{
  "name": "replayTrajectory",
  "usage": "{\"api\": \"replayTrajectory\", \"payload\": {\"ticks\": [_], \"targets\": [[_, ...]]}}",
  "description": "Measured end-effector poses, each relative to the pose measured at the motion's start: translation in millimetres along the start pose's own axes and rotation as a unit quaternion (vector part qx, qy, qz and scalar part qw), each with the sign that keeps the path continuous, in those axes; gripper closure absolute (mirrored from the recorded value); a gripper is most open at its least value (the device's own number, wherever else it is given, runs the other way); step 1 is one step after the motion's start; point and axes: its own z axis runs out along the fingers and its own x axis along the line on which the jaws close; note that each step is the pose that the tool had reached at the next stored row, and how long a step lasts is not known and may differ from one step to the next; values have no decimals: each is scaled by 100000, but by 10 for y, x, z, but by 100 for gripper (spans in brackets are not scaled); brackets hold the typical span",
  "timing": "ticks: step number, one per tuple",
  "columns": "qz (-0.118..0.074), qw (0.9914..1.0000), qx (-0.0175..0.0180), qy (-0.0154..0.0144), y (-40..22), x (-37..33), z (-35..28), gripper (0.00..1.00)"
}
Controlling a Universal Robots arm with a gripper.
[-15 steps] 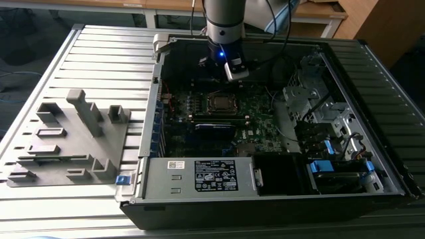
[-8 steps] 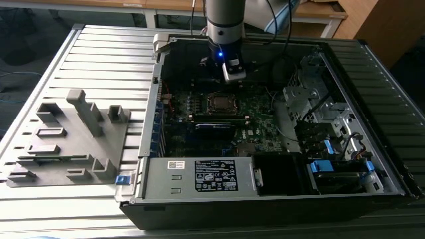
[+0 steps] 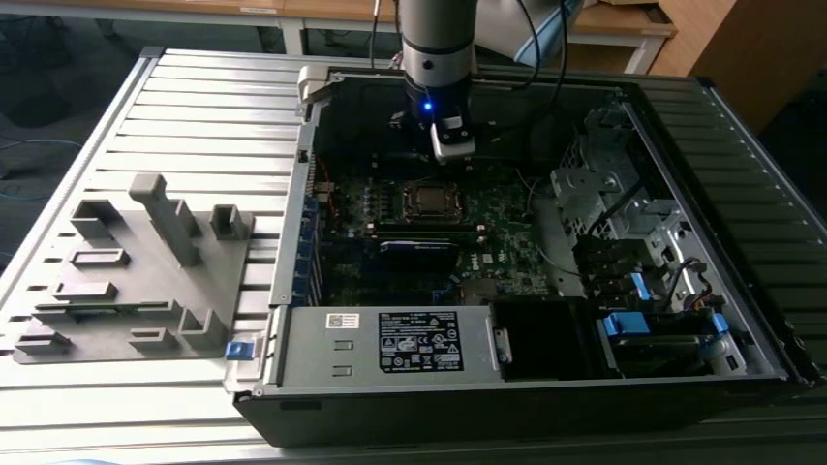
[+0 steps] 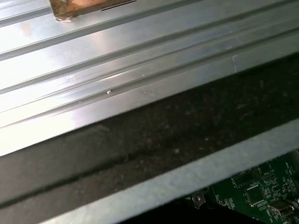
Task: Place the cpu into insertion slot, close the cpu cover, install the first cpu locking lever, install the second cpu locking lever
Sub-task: 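Install the first cpu locking lever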
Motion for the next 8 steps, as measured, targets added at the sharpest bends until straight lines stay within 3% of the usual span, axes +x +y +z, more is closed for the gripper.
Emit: {"api": "replayTrajectory", "payload": {"ticks": [4,8], "targets": [[2214,99975,164,-315,3,0,8,89],[2779,99960,216,-394,16,5,9,89]]}}
